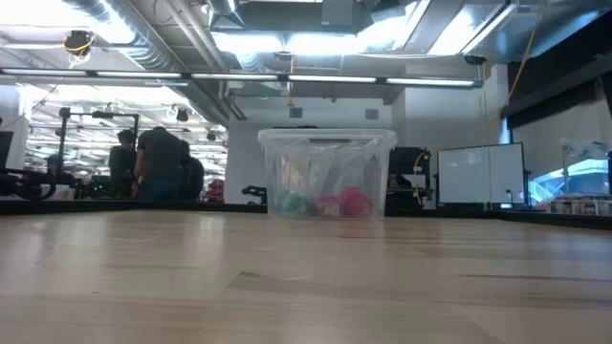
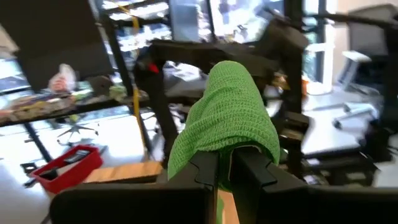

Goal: Roll bandage
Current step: Roll the green bandage

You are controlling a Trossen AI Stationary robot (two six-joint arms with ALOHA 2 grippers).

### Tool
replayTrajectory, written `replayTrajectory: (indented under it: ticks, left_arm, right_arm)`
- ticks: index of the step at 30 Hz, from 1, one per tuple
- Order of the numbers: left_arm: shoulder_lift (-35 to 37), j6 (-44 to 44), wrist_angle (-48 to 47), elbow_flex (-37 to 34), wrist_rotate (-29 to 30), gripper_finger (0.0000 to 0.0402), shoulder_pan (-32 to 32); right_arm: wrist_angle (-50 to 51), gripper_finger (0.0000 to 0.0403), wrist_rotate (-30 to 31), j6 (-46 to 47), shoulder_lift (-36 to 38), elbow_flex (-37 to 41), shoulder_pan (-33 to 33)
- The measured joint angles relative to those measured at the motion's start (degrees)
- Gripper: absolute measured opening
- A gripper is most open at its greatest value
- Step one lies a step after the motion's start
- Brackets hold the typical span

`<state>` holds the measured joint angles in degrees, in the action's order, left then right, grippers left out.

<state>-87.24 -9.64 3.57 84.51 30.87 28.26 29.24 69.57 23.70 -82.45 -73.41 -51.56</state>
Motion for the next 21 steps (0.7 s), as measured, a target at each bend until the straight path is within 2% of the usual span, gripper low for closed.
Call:
replayTrajectory:
  ticks: [6,10,16,21]
  left_arm:
    - [0.0,0.11,1.47,0.0,0.65,0.0017,-1.43]
    - [0.0,0.17,1.44,-0.01,0.68,0.0017,-1.49]
    - [0.0,0.19,1.38,-0.02,0.21,0.0017,-1.39]
    - [0.0,-0.02,0.2,-0.02,-0.06,0.0017,-1.22]
  right_arm:
    - [-2.3,0.026,10.83,-2.6,-7.97,0.02,-1.24]
    - [-4.7,0.026,17.01,-4.78,-9.77,0.02,-0.39]
    - [-6.84,0.0255,15.93,-12.37,-8.64,-3.16,2.76]
    - [-6.99,0.0217,11.14,-18.13,-8.61,-7.14,6.04]
